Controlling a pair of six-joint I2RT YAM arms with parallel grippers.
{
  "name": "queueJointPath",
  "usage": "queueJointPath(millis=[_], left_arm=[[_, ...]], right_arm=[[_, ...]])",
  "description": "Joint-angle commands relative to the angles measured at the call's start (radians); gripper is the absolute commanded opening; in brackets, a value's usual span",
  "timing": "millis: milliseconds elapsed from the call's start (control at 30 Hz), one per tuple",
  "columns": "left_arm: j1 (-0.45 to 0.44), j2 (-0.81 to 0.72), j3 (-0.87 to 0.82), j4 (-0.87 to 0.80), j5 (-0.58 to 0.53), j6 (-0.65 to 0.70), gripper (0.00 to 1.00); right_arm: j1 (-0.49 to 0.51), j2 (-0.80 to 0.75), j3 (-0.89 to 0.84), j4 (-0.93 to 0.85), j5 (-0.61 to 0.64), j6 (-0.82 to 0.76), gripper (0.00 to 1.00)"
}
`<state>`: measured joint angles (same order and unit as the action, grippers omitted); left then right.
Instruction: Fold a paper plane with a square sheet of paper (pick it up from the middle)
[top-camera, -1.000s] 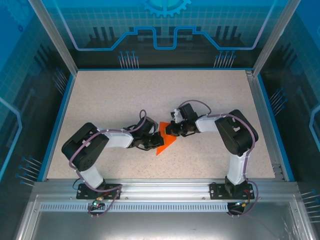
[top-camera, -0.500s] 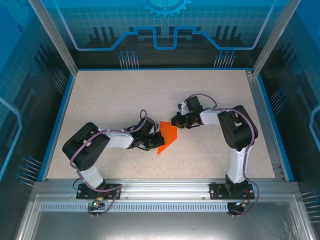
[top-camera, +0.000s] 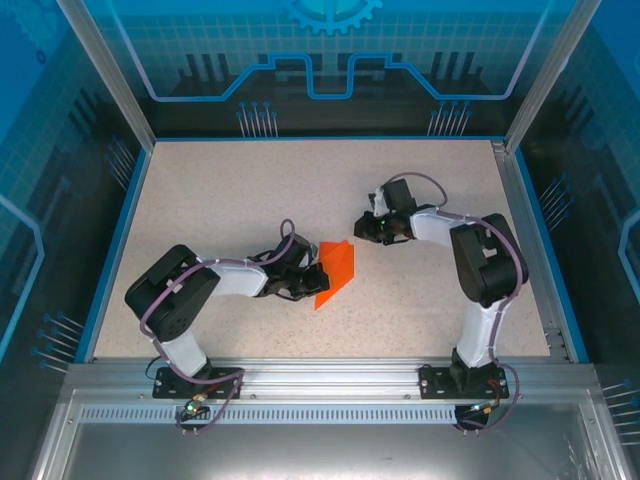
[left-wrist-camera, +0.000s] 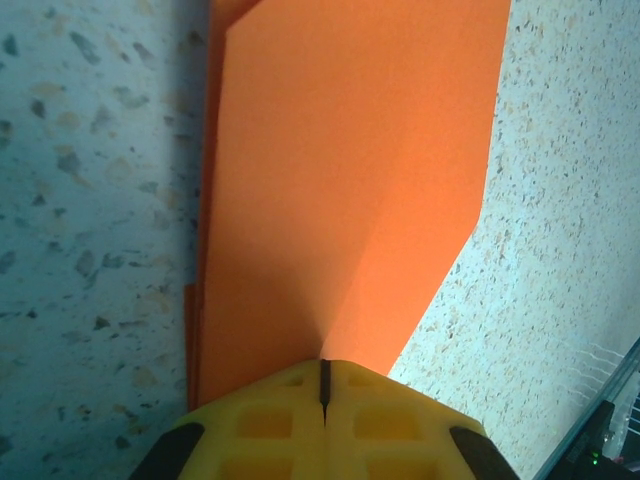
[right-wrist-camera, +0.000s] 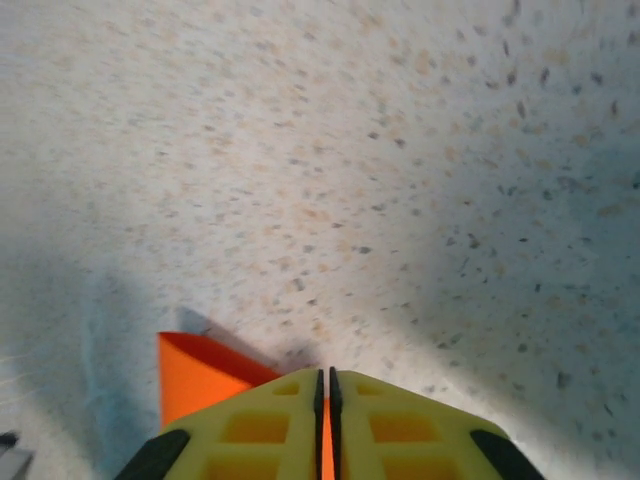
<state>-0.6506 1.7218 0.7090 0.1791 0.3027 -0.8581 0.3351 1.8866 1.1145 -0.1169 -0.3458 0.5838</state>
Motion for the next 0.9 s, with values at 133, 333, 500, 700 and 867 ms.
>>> queueJointPath(millis=[133,333,500,700,867], left_arm=[[-0.025,-0.012,0.036,-0.208,-0.049,0.027,0.01],[-0.024,-0.059,0.063,-0.276,-0.081,0.060,0.04],[-0.025,-0.067,0.052,-0.262,-0.071,0.059,0.05],[-0.025,-0.061,0.058,-0.258,-0.068,0.059,0.08],[-0.025,-0.052,0.063,-0.257,-0.064,0.059,0.08]], right_arm=[[0.029,-0.156,-0.105,-0.057,0.024,-0.020,0.19],[0.043,-0.194,-0.203,-0.022,0.017,0.019,0.19],[0.067,-0.205,-0.229,-0.001,-0.005,0.042,0.20],[0.074,-0.235,-0.279,0.002,0.004,0.058,0.22],[0.080,-0.260,-0.303,0.005,0.008,0.081,0.24]])
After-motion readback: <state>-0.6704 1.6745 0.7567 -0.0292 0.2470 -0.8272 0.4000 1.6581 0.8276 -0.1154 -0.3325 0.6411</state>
